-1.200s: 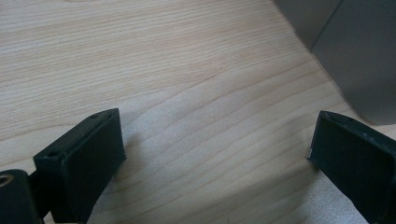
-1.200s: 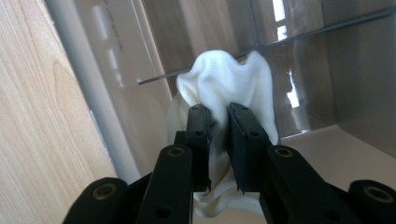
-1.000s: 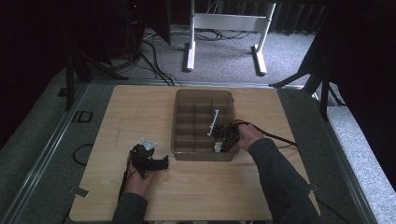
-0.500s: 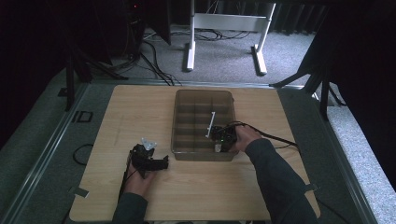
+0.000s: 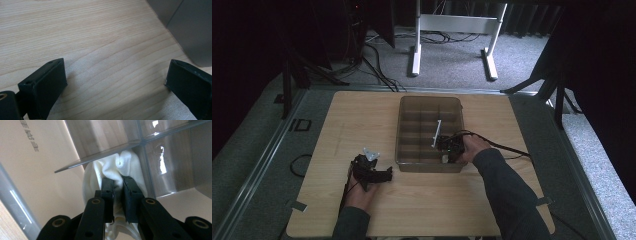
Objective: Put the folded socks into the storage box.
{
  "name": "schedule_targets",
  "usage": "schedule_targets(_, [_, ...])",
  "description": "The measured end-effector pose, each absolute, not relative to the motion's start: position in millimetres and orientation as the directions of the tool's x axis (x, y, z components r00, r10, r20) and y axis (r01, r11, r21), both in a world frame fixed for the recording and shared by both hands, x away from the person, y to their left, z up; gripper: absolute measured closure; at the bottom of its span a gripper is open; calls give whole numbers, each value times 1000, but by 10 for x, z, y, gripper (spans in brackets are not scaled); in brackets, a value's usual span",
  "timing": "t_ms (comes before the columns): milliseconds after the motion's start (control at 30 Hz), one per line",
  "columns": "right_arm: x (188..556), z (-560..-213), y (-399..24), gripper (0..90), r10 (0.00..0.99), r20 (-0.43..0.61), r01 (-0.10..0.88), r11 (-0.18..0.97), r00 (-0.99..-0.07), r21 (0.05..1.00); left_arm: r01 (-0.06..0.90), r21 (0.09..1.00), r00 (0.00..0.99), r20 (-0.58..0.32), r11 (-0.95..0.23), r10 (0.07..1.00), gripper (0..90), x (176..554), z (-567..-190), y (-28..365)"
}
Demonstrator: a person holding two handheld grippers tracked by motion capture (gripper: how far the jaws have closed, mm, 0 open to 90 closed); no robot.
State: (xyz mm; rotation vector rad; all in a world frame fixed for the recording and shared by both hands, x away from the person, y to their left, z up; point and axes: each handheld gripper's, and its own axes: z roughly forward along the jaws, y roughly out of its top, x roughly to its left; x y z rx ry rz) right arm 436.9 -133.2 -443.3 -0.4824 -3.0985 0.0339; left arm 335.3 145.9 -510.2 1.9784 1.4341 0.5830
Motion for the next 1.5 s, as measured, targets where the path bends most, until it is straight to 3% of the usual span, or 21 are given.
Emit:
schedule_targets(767, [4386, -4429, -1333, 786, 316, 18, 315, 949, -949, -24, 676, 703, 315, -5, -221, 949, 32, 3352, -5102, 1459])
schedule_targets(1200, [4325, -4308, -1394, 635, 317, 16, 318, 948, -948, 28, 676, 703, 315, -5, -220, 949, 32, 3352, -5102, 1459])
schedule_targets(1500, [4270, -4151, -1492, 605, 341, -20, 337, 935, -940, 114, 676, 703, 315, -5, -221, 949, 32, 3352, -5102, 1459])
